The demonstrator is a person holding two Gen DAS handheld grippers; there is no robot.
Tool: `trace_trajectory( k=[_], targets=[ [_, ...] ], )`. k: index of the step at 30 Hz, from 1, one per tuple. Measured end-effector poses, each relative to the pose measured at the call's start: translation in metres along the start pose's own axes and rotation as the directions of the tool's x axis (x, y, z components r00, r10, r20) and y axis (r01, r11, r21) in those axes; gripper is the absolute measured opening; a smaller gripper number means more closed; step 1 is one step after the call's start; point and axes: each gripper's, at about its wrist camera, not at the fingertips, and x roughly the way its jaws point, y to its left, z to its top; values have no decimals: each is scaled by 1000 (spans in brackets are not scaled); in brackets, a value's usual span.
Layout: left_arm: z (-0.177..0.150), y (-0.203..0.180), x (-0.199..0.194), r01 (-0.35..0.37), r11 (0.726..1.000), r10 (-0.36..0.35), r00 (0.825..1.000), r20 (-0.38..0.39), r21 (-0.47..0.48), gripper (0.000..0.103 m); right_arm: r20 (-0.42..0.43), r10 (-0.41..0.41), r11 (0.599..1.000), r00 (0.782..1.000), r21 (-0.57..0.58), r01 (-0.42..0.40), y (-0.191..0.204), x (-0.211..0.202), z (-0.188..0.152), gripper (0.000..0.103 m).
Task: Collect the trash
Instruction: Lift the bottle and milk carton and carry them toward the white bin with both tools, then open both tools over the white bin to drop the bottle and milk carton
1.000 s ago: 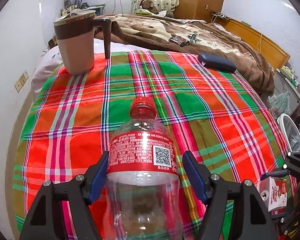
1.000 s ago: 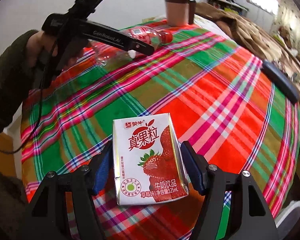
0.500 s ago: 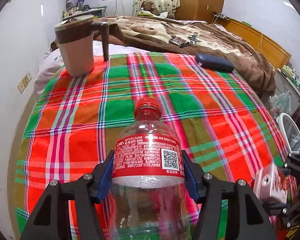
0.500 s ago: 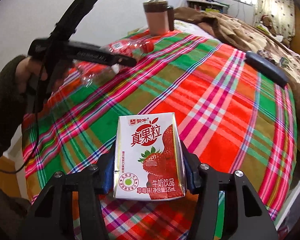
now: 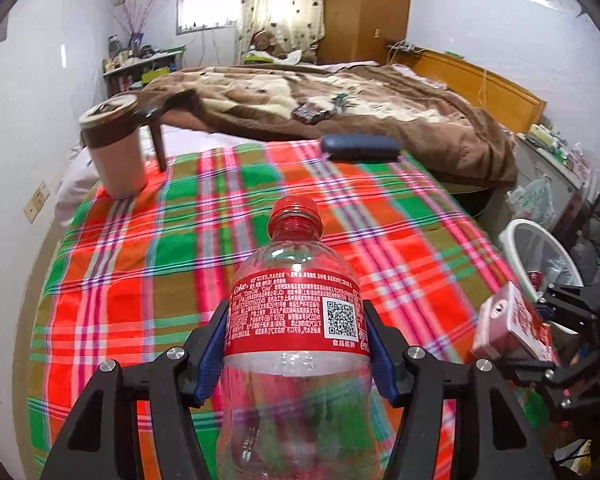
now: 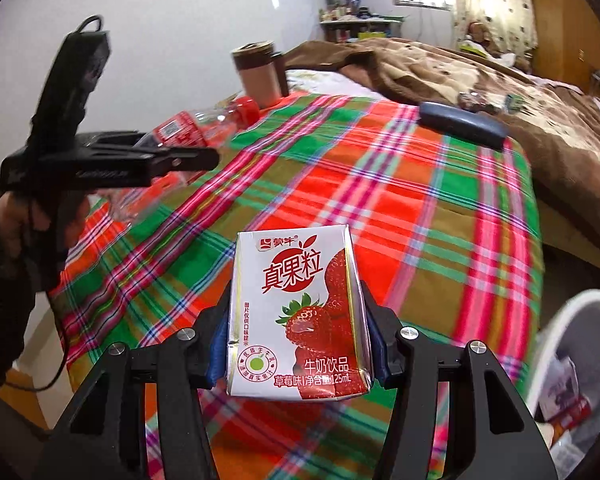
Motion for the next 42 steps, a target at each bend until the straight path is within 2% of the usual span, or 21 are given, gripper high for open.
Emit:
trace_trajectory(
  k=[11,20,28,33,42],
  targets=[
    [-1,-65,-25,57,997,-60,996,60,57,61,78,-96,992,992,92,89,-30,-43,-19,56],
    [-2,-126,-33,122,987,-129,989,73,104,61,130,-182,968,975,196,155,-61,-83,-41,56],
    [1,-188,-25,199,970,-210,975,69,137,61,144,-271,932,952,286,222,-91,-114,-64,56],
    [1,-222,-19,223,960,-236,970,60,169,61,143,-330,904,933,332,270,-108,-127,-74,56],
    [4,-273,4,281,939,-287,958,5,198,61,84,-420,837,904,422,350,-141,-133,-88,56]
  ],
)
